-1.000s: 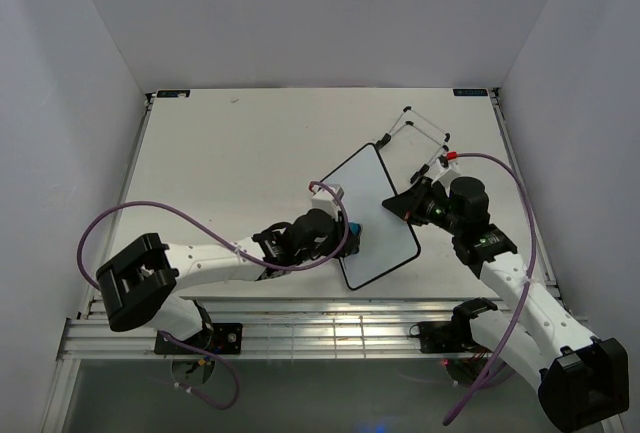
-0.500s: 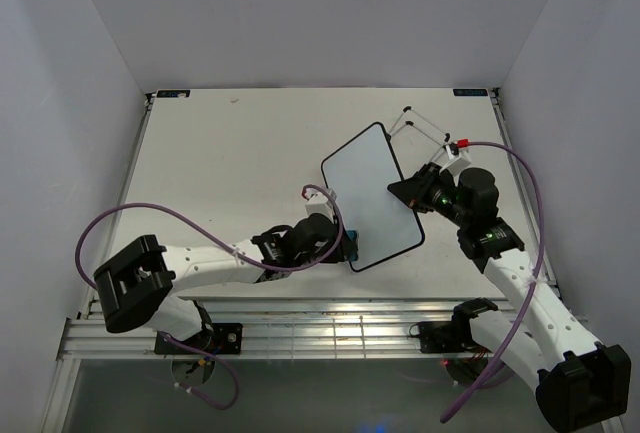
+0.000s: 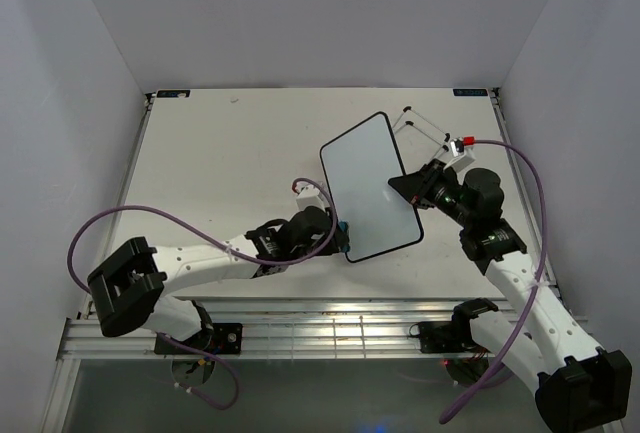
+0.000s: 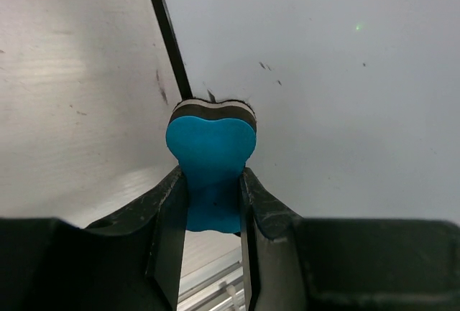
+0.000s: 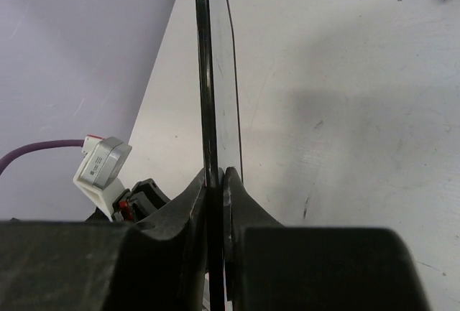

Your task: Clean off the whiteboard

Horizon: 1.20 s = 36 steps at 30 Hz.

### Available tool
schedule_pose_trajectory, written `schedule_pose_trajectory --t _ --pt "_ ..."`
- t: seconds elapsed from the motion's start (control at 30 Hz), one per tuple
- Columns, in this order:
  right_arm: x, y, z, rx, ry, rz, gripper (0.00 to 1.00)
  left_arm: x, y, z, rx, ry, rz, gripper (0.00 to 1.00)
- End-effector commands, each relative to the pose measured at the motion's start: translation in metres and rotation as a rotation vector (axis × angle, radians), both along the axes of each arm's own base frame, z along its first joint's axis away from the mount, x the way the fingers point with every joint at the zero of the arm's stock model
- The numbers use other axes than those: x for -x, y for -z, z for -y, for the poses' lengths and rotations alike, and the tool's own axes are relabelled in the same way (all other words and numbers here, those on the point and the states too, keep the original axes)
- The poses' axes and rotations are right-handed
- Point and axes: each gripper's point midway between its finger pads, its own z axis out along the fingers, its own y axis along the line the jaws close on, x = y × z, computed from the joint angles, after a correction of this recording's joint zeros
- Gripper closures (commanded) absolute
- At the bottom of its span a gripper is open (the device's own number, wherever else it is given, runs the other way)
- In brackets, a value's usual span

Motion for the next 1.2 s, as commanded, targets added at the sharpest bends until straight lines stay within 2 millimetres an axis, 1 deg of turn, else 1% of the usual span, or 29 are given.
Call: schedule_pose_trajectory --t 0.0,0.13,0.23,0.27,0.37,0.5,0.67,0.73,0.8,0.87,0.93,0.97,1.03,1.07,1.1,1.17 --pt "0.036 -0.071 -0.025 -0.23 -0.19 0.096 0.92 -0.027 -0.021 -0.015 -0.003 -0.07 0.076 1.0" --pt "0.044 -0.068 -0.028 -0.242 -0.224 0.072 0.92 -0.042 -0.038 -0.021 0.029 -0.094 0.121 1.0" --pt "0.046 -0.061 -0.027 -0.229 -0.223 0.05 0.92 -0.047 -0.05 -0.022 0.039 -0.084 0.158 1.0" --pt "0.046 -0.059 -0.027 -0.223 -0.222 0.043 0.92 -0.05 -0.059 -0.018 0.064 -0.08 0.183 1.0" --pt "0.05 -0.051 -0.029 -0.221 -0.245 0.026 0.92 -0.055 -0.072 -0.016 0.07 -0.077 0.217 1.0" --pt "0.055 -0.042 -0.029 -0.22 -0.26 0.007 0.92 -0.066 -0.079 -0.016 0.055 -0.096 0.236 1.0" --pt "0.06 -0.042 -0.028 -0.216 -0.268 0.009 0.92 -0.079 -0.071 -0.025 -0.019 -0.148 0.215 1.0" --pt "0.061 -0.044 -0.028 -0.217 -0.268 0.018 0.92 -0.081 -0.073 -0.023 -0.013 -0.145 0.219 1.0" --pt "0.059 -0.047 -0.027 -0.216 -0.26 0.029 0.92 -0.078 -0.072 -0.019 0.002 -0.122 0.209 1.0" --pt "0.055 -0.05 -0.025 -0.206 -0.237 0.045 0.92 -0.074 -0.067 -0.018 0.009 -0.109 0.188 1.0" --pt "0.052 -0.054 -0.024 -0.199 -0.225 0.063 0.92 -0.069 -0.063 -0.019 0.012 -0.104 0.17 1.0" --pt "0.048 -0.053 -0.023 -0.185 -0.213 0.072 0.92 -0.066 -0.058 -0.021 0.011 -0.096 0.156 1.0" --pt "0.044 -0.05 -0.022 -0.161 -0.198 0.074 0.92 -0.055 -0.055 -0.017 0.033 -0.055 0.128 1.0" --pt "0.041 -0.05 -0.02 -0.152 -0.183 0.083 0.92 -0.05 -0.051 -0.016 0.035 -0.037 0.112 1.0" --pt "0.038 -0.048 -0.02 -0.139 -0.177 0.089 0.92 -0.042 -0.049 -0.01 0.045 -0.004 0.092 1.0" --pt "0.034 -0.046 -0.019 -0.127 -0.159 0.092 0.92 -0.032 -0.043 -0.005 0.041 0.022 0.074 1.0"
